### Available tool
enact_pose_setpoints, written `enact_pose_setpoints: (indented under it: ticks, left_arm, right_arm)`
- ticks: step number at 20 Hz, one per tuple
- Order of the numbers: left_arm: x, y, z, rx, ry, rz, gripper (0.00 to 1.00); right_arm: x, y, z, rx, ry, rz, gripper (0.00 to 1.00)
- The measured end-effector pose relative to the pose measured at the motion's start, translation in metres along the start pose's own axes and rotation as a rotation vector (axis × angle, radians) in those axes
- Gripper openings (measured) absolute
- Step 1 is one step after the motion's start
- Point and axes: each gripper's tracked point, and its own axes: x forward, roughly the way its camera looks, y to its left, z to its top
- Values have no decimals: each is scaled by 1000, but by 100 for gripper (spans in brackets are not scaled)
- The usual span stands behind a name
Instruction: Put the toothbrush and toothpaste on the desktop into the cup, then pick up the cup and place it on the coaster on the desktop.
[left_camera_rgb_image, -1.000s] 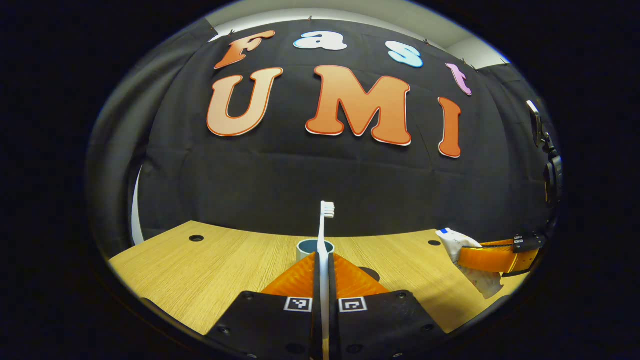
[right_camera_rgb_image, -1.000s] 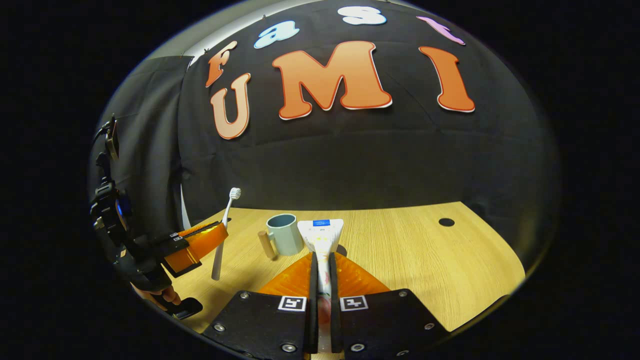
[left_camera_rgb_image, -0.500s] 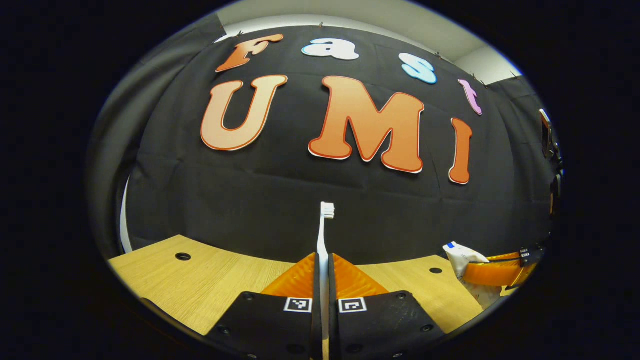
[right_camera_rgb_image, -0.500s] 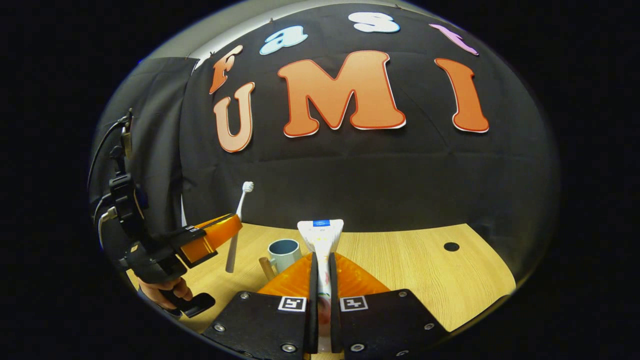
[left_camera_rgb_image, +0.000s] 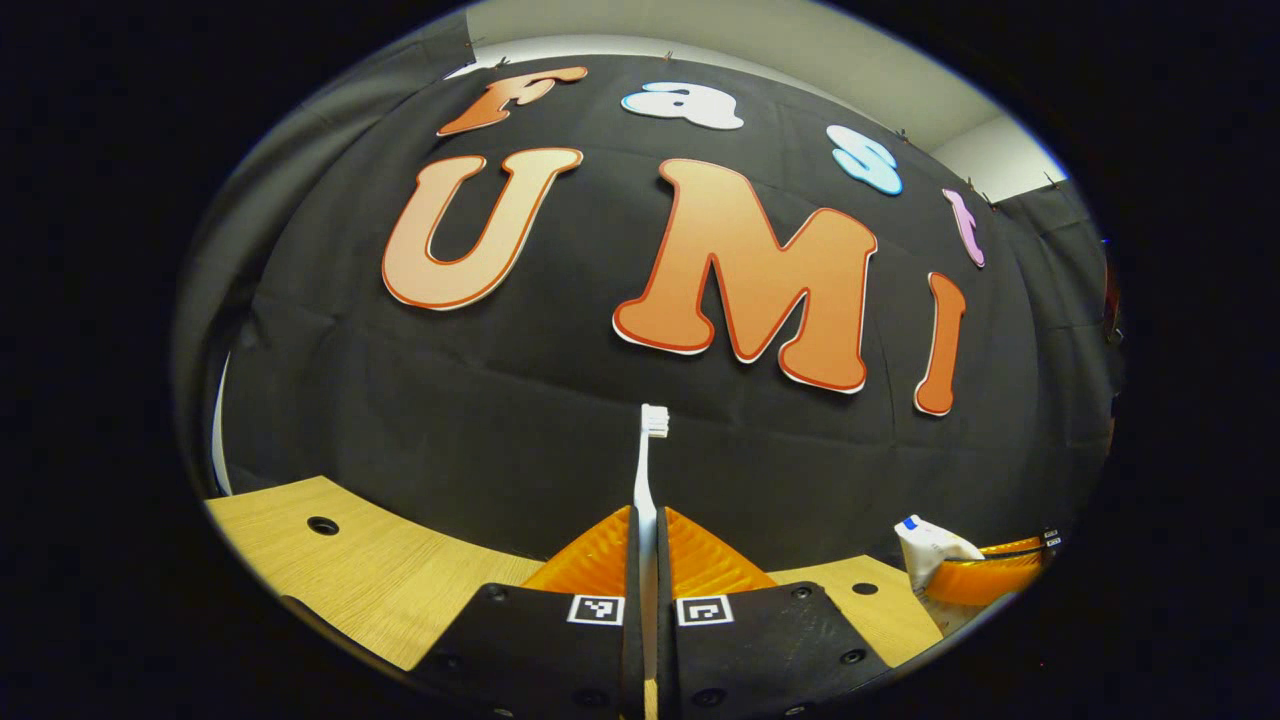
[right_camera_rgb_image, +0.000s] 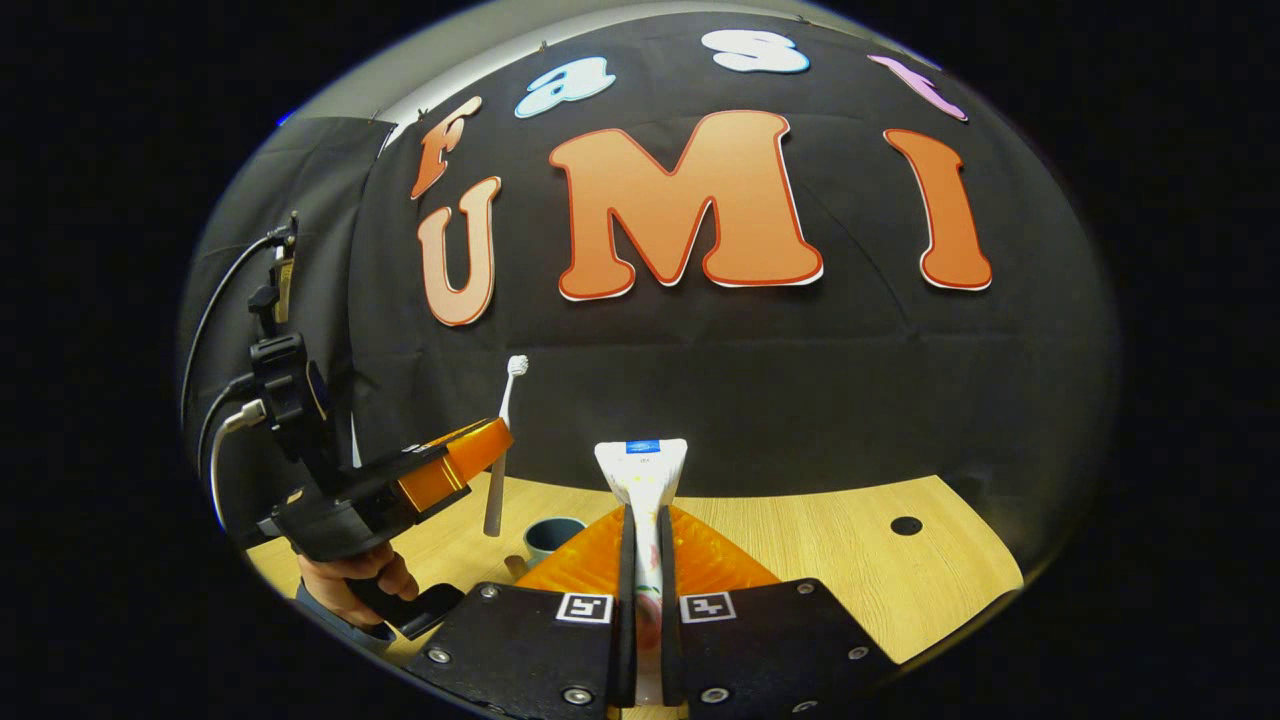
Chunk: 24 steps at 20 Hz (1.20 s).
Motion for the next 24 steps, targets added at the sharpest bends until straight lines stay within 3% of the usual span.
enact_pose_setpoints:
  ticks: [9, 24]
  left_arm:
    - [39, 12, -51, -44, 66, 28, 5]
    - [53, 29, -95, 16, 156, 128, 5]
  right_arm:
    - [28, 15, -9, 32, 7, 47, 10]
    - [37, 6, -5, 48, -23, 37, 10]
